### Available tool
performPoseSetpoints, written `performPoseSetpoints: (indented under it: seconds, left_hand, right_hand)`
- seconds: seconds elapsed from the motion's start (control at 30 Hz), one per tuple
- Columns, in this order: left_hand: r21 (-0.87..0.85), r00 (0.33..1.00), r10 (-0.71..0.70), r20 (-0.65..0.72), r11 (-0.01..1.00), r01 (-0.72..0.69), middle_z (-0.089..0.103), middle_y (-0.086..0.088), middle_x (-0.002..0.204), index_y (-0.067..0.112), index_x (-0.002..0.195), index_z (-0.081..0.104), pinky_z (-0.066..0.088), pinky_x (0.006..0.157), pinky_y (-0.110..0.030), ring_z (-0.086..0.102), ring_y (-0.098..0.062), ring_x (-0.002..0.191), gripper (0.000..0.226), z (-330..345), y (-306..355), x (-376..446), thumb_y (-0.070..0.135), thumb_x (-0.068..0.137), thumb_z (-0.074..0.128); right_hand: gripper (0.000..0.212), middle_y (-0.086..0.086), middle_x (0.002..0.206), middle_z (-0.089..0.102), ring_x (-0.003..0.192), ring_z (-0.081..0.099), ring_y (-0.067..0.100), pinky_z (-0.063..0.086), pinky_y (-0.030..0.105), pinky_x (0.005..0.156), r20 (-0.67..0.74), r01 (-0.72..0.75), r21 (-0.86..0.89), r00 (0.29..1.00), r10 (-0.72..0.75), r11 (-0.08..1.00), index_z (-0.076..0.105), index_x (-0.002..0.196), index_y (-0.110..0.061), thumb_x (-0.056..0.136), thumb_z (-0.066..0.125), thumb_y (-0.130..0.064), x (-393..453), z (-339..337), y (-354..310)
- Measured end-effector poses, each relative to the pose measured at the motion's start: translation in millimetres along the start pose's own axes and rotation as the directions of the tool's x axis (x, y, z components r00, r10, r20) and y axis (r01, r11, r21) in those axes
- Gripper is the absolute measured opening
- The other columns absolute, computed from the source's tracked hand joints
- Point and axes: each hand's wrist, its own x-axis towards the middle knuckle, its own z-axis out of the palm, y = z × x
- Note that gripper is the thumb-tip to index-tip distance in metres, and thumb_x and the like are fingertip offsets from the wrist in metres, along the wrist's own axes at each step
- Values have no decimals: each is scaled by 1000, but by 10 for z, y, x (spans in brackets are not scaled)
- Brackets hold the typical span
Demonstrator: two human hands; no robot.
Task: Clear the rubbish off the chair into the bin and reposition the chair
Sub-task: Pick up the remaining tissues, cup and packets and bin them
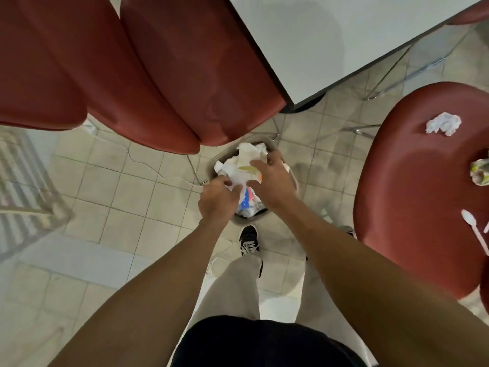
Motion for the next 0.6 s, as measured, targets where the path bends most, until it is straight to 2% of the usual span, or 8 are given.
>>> performPoseSetpoints:
  seconds: [0.1, 0.2, 0.33, 0.47, 0.6]
  left_hand:
    - [50, 999, 19, 28, 999, -21, 67, -1, 103, 24, 100, 64, 46, 80, -34, 59, -26, 100, 35, -6, -68, 54, 53, 80, 65]
    - [56, 997, 41, 65, 997, -45, 66, 0, 102, 24, 98, 65, 47, 79, -34, 60, -24, 99, 44, -33, -144, 70, 62, 76, 64]
    - [60, 997, 32, 65, 998, -36, 67, 3, 94, 25, 93, 66, 43, 70, -29, 60, -20, 91, 52, -98, -117, 26, 71, 71, 62]
    - [69, 999, 40, 30, 997, -42, 67, 4, 92, 24, 95, 65, 39, 70, -28, 56, -16, 83, 51, -175, 31, -70, 69, 71, 63]
    - [132, 996, 84, -13, 988, -81, 69, 2, 95, 27, 95, 64, 40, 70, -27, 63, -22, 94, 47, -213, 253, -155, 68, 71, 64]
  right_hand:
    - [47, 11, 141, 32, 128, 35, 32, 38, 44, 102, 150, 43, -244, 989, -6, 969, 45, 139, -22, 92, 54, -28, 93, 116, -7]
    - [45, 12, 144, 32, 135, 27, 32, 29, 45, 109, 205, 23, -293, 978, 39, 956, 44, 140, -25, 95, 47, -30, 102, 160, 3]
    - [44, 11, 146, 34, 139, 26, 30, 23, 44, 114, 164, -37, -185, 984, 68, 982, 48, 137, -34, 94, 49, -33, 23, 80, 23]
    - [41, 5, 136, 48, 129, 42, 24, 33, 43, 110, 63, -32, -43, 997, 35, 999, 56, 129, -36, 88, 56, -38, -103, -84, 88]
    - [43, 2, 131, 52, 120, 50, 21, 41, 40, 102, -12, -32, 60, 999, 33, 998, 60, 126, -33, 84, 62, -43, -225, -267, 192]
